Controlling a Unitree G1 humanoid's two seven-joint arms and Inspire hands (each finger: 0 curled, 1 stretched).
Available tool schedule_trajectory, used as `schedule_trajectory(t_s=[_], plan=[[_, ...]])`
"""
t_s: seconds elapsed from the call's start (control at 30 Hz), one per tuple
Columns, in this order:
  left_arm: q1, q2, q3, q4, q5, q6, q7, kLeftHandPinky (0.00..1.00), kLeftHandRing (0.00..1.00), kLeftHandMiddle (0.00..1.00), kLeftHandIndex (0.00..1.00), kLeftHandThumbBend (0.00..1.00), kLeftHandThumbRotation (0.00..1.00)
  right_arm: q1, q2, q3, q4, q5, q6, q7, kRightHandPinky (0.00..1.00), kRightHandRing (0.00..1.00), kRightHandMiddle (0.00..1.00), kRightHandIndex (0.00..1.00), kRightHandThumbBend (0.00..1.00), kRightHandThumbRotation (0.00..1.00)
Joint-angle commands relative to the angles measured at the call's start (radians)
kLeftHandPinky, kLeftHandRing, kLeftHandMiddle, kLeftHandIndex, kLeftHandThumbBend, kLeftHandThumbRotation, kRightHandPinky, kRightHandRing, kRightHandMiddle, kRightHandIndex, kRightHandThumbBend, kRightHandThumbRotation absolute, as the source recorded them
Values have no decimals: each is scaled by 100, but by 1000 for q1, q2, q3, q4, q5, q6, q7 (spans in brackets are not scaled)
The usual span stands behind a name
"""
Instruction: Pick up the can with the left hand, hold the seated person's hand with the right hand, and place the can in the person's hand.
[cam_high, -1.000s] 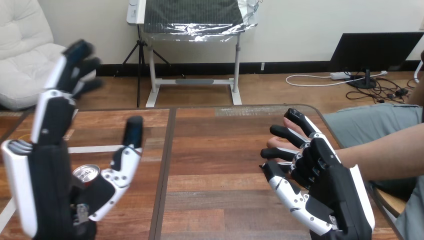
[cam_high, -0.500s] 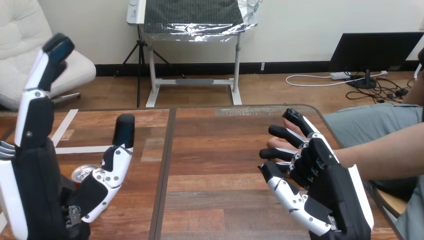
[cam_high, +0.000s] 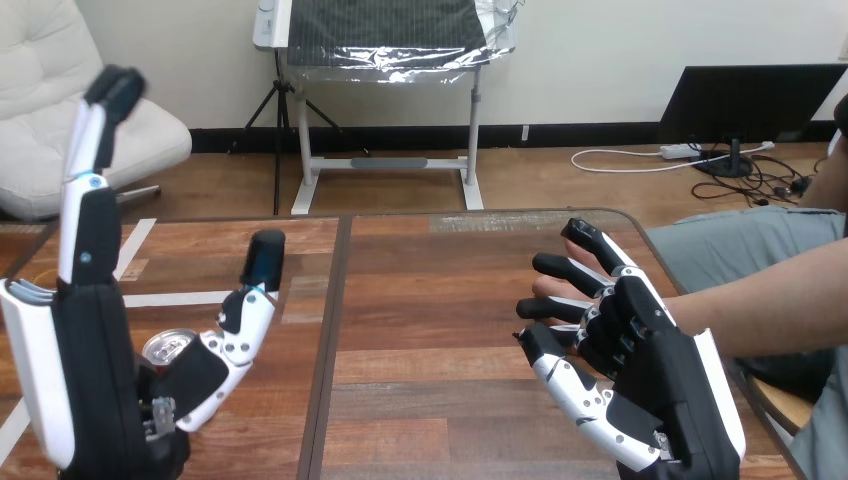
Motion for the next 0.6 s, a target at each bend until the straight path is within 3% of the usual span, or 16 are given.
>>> schedule_trajectory(t_s=[0.0,0.57], plan=[[15,-38,-2,6,-26,50,-24,100,99,98,96,52,11,-70,42,-7,-16,5,-1,8,54,66,80,88,45,0],[46,-46,-24,-21,-97,253,-102,100,100,100,100,79,33,-79,39,-17,-14,6,0,20,54,65,80,88,46,0]])
